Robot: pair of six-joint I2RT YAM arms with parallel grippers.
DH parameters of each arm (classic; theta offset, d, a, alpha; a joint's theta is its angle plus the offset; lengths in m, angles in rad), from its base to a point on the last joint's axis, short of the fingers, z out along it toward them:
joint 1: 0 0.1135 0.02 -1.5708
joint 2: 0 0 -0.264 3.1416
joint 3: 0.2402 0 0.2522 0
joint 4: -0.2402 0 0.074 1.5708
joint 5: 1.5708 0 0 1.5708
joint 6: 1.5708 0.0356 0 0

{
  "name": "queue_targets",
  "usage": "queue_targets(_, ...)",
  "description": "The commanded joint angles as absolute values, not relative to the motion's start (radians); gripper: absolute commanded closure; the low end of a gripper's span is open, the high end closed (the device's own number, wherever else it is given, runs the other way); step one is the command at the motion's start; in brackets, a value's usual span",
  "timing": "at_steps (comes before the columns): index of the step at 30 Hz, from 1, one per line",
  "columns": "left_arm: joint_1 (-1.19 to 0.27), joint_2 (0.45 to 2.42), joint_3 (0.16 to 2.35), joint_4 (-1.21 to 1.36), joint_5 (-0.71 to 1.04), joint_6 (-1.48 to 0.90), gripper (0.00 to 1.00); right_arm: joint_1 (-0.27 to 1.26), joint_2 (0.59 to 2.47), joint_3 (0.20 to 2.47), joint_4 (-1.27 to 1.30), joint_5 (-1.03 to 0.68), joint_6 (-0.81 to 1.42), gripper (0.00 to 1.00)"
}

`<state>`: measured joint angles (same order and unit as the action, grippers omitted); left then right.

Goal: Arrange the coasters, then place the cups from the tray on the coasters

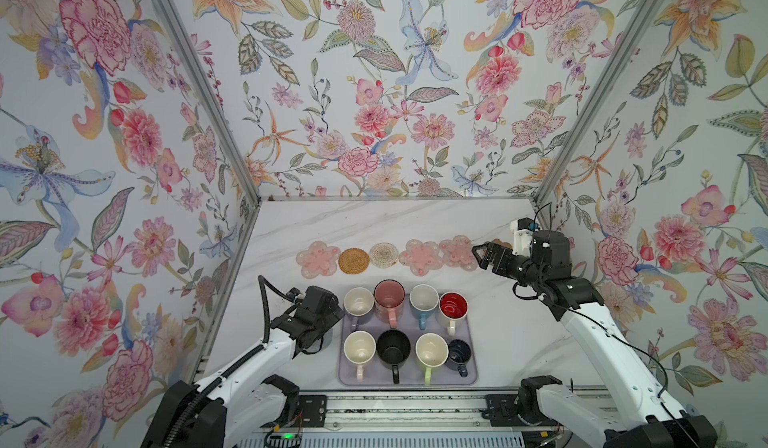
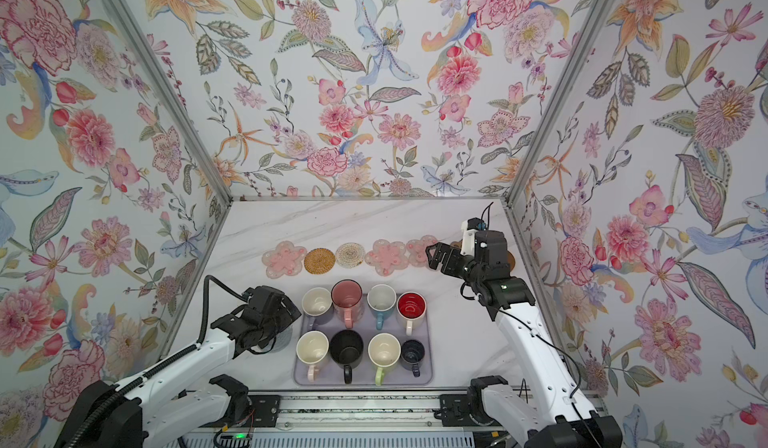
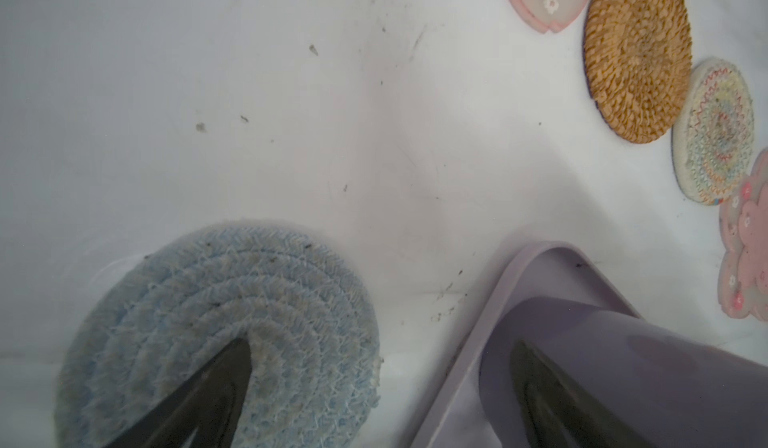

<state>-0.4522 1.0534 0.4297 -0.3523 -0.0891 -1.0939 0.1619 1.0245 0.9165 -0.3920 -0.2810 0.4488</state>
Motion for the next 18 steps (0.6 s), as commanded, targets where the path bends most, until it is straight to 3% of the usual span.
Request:
queue_targets(1, -0.453, 1.108, 0.394, -0.357, -0.114, -1.123, 0.01, 0.160, 1.005, 0.935, -0.400, -0.290, 0.449, 0.01)
queue_targets(18, -0.131, 1.145, 0.382, -0.272, -0.087, -0.968, 0.01, 0.156, 0.991, 0.934, -0.420, -0.276, 0.438, 0.01)
